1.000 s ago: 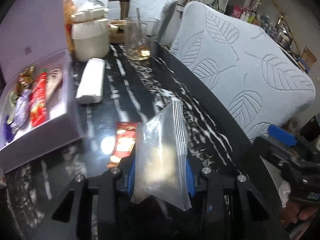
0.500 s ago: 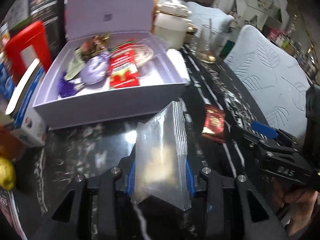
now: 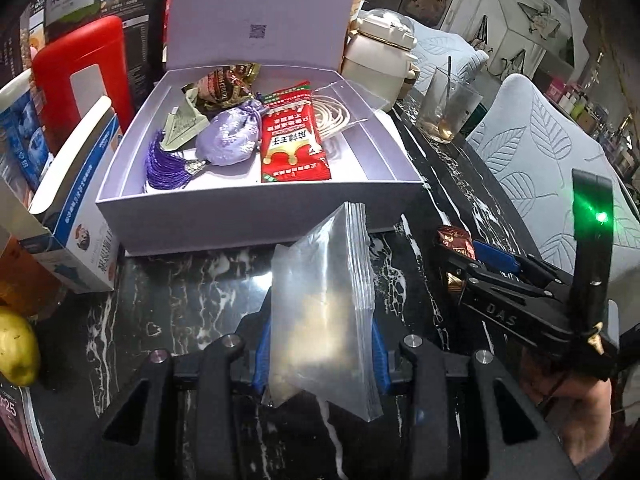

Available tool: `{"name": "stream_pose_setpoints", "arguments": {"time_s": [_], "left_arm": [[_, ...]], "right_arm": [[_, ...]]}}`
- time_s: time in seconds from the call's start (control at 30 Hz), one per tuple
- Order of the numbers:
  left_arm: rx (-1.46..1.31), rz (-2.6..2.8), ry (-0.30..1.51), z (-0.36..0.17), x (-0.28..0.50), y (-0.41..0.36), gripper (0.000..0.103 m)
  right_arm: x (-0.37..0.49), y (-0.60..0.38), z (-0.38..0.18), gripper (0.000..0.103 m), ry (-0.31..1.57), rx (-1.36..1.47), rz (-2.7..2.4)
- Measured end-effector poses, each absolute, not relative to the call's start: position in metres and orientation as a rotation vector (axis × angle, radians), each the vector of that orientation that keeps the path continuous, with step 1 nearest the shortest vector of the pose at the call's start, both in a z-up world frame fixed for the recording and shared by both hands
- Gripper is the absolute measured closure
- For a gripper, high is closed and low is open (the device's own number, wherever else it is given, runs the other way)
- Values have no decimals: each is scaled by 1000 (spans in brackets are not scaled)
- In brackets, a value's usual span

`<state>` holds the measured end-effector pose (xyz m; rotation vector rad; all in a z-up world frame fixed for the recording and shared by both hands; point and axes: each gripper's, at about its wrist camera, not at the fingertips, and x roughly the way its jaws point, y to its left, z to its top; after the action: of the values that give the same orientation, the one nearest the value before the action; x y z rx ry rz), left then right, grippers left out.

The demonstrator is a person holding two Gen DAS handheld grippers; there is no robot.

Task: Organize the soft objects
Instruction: 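Grasp the brown chocolate wrapper with right tool while left tool holds the zip bag, then carry the zip bag and chocolate wrapper over the gift box with both tools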

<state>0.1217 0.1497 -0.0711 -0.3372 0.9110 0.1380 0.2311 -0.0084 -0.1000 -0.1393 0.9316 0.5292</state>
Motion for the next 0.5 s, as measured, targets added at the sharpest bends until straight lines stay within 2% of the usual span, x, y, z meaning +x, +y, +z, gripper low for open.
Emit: {"name": "stream_pose_setpoints", "arguments": {"time_s": [0.13,0.2,0.3,0.5], "left_arm": [[-349,139,913,-72,117,154,64],[-347,142,909,-71,113,155,64],[-343,142,905,-69,107,153,64],[-343,128,882,-63,93,148,64]], "right_arm": [[225,-2,-102,52,901,-220,506],[222,-3,-102,71,891,-227,490],[218,-8,-100,75,898,-198,493],[203,-21,-97,76,918,-110,507]]}}
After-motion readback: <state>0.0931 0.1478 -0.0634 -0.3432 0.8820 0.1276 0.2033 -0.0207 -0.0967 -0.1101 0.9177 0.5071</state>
